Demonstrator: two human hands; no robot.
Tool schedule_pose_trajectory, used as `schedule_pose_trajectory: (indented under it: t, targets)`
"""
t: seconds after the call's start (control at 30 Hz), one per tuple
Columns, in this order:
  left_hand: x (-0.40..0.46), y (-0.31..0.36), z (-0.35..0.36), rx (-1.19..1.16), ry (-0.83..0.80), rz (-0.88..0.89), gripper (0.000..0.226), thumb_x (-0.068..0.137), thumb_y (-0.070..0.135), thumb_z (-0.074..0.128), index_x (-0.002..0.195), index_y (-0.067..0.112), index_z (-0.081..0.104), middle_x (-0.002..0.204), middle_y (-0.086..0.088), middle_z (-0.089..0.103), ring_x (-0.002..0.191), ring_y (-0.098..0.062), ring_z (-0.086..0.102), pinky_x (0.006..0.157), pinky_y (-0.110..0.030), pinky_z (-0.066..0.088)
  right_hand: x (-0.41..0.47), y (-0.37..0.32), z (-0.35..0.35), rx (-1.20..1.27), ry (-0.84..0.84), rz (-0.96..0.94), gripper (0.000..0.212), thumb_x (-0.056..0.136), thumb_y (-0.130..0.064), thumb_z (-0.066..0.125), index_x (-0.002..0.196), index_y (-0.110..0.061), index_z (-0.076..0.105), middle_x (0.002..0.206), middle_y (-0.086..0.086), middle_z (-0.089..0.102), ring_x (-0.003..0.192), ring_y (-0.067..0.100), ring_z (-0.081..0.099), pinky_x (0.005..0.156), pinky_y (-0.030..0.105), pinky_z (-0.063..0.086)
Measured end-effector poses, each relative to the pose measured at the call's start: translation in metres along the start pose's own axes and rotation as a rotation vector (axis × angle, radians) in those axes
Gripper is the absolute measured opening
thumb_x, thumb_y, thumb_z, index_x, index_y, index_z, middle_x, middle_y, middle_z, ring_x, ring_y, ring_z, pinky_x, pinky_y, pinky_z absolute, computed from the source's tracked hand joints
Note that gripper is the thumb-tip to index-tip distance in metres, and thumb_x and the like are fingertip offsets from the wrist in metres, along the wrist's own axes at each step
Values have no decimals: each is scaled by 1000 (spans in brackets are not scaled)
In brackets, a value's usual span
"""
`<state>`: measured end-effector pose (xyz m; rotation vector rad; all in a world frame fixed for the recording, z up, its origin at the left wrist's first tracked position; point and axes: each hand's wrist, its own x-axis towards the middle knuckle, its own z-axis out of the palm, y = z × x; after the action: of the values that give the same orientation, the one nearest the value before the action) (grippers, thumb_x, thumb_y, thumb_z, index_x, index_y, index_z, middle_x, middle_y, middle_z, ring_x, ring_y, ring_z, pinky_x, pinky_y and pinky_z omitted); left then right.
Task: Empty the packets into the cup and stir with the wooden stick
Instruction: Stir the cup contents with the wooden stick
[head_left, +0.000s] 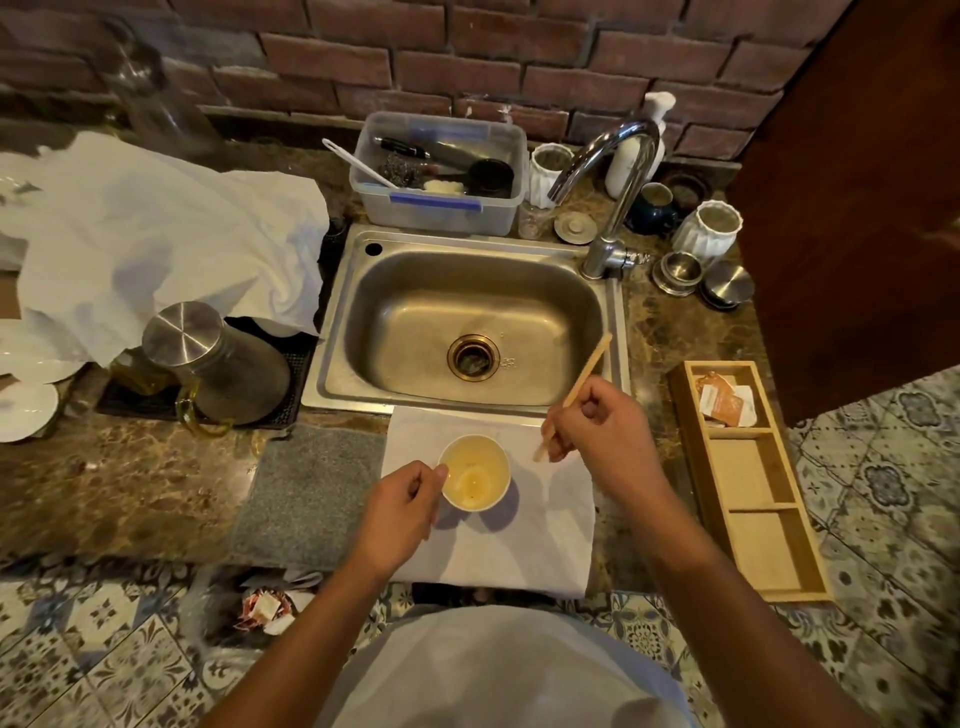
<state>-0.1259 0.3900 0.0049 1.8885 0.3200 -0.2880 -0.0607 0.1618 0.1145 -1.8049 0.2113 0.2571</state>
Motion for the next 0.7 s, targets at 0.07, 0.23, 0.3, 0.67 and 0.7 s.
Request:
schedule_pose_trajectory:
  t: [0.07,0.23,0.3,0.67,0.7]
  targets:
    - [0,-1,1,-5,2,-11,42,102,33,55,73,4,58,54,-2,57,45,-10,51,45,-24,42,-3,0,-3,31,-23,-24,13,96,5,55,85,11,50,63,8,65,52,24,56,48,34,52]
    - [0,1,3,-17,1,-20,41,103,34,54,74,4,58,55,-1,57,46,-10,52,46,-23,43,-17,0,-7,93,-85,-39,10,102,2,48,98,10,52,69,14,65,58,20,59,55,32,54]
    - [-1,1,3,-23,3,-15,42,103,33,54,74,4,57,56,-3,57,45,-10,51,45,-23,42,-23,-1,-7,114,-117,-55,11,104,-1,49,105,9,54,73,24,66,62,25,63,61,34,56]
    - [-3,5,4,13,29,6,40,103,30,53,73,4,58,57,-8,59,44,-7,50,45,-18,41,-34,-9,-7,254,-218,26,20,101,-8,57,118,-5,69,104,12,80,100,27,76,65,34,61]
    - [-2,5,4,20,28,3,40,103,31,54,73,5,57,56,-5,59,43,-7,50,45,-18,41,-35,-10,-9,289,-281,39,25,101,-12,58,124,-6,66,113,10,79,109,27,74,67,34,62]
